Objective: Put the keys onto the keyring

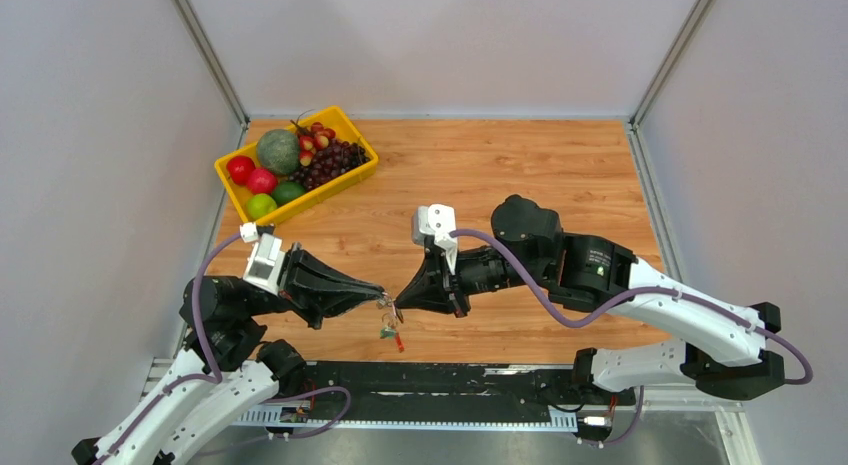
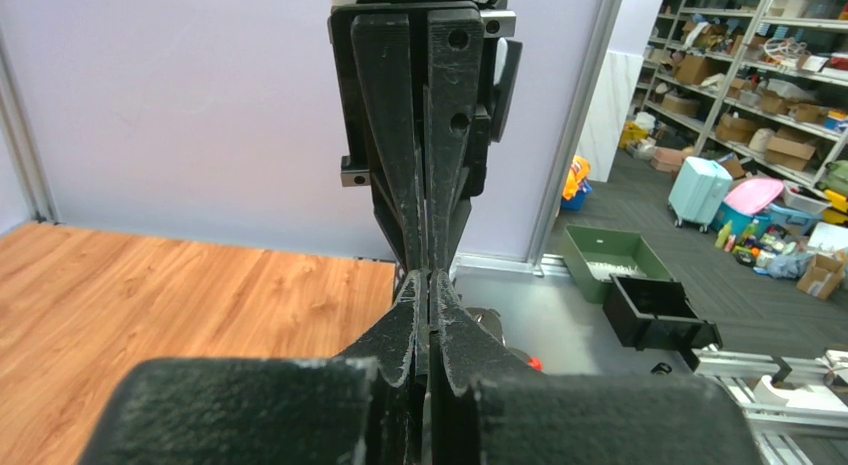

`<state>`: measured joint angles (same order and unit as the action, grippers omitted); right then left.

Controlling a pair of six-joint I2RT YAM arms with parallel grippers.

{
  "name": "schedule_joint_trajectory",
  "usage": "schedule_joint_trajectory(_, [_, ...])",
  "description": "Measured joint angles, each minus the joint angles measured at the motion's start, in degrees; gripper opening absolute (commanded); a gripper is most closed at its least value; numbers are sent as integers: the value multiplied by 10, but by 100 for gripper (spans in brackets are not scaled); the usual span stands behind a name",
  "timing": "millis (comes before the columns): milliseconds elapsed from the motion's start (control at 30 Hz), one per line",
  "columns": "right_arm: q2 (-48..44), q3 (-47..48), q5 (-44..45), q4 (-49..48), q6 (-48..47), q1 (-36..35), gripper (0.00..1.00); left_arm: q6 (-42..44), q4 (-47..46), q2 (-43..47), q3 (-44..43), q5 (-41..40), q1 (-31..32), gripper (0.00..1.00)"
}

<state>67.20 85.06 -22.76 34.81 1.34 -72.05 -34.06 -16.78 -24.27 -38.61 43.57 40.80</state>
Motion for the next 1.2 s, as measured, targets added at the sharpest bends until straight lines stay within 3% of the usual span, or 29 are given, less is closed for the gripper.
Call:
schedule_joint_trajectory(533, [-12,-27,-3,-41,3,-3,6,-38,-66,2,23,-10,0,0])
schedule_joint_trajectory(700, [-14,-28,-1,-43,4,-3,23,-60,-111,0,38,-13,0,0])
schedule_joint_trajectory(1033, [-14,-30,4,-43,5,-3,29,-125,-224,-35,49,17,0,0])
schedule_joint_trajectory(1200, [-35,-36,14,-43,5,-3,38,-161,-284,-61,49,54,0,0])
